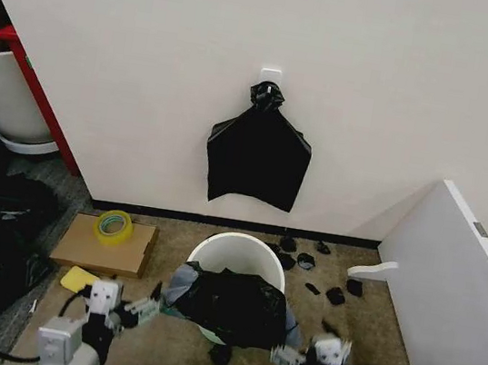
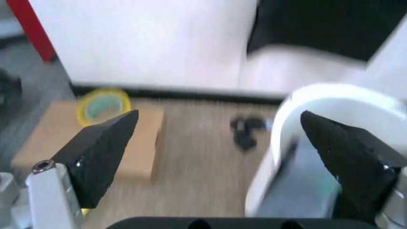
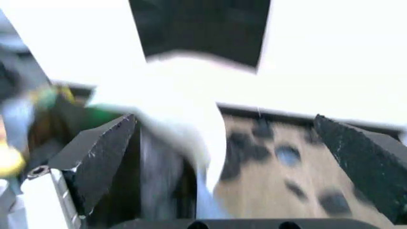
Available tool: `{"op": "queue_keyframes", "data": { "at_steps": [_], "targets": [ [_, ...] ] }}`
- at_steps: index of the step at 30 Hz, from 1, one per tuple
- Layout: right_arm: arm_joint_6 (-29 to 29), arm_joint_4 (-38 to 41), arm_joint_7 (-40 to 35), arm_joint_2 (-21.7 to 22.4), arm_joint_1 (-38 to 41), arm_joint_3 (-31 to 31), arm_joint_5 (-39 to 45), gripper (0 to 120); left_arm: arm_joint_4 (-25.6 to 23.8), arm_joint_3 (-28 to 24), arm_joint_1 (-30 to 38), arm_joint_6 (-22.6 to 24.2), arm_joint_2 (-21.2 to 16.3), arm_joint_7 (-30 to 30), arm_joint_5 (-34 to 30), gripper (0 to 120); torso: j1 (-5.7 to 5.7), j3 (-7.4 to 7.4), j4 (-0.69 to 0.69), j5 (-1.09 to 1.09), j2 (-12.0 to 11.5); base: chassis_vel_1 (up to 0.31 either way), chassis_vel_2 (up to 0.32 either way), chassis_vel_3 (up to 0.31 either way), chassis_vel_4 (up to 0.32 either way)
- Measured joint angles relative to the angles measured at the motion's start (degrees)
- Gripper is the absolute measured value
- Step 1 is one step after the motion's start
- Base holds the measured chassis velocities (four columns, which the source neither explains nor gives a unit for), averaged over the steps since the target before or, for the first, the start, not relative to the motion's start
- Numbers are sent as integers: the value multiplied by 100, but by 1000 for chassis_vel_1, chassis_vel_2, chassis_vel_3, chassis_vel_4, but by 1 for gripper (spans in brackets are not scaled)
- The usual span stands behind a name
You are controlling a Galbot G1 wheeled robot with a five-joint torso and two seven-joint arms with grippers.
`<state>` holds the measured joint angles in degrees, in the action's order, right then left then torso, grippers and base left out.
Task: Place the garbage bag over the trash bin.
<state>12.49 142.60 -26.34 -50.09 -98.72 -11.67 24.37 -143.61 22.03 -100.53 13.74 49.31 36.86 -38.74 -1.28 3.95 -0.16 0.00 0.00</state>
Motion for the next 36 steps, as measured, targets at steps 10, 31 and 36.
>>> {"op": "queue_keyframes", "data": {
  "at_steps": [10, 31, 36],
  "targets": [
    [1474, -1627, 2326, 10, 2662, -237, 1965, 100, 246, 11, 635, -129, 808, -286, -335, 100, 0, 1, 3, 3, -1, 0, 0, 0, 0],
    [2896, -4526, 4990, -662, 5339, 863, -85, 79, 303, 9, 529, -162, 1292, -280, -120, 100, 0, 0, 2, 1, -1, 0, 0, 0, 0],
    [2878, -4529, 4987, -605, 5306, 892, -82, 57, 356, -5, 556, -202, 1312, -273, -103, 100, 0, 0, 1, 1, -1, 0, 0, 0, 0]
  ]
}}
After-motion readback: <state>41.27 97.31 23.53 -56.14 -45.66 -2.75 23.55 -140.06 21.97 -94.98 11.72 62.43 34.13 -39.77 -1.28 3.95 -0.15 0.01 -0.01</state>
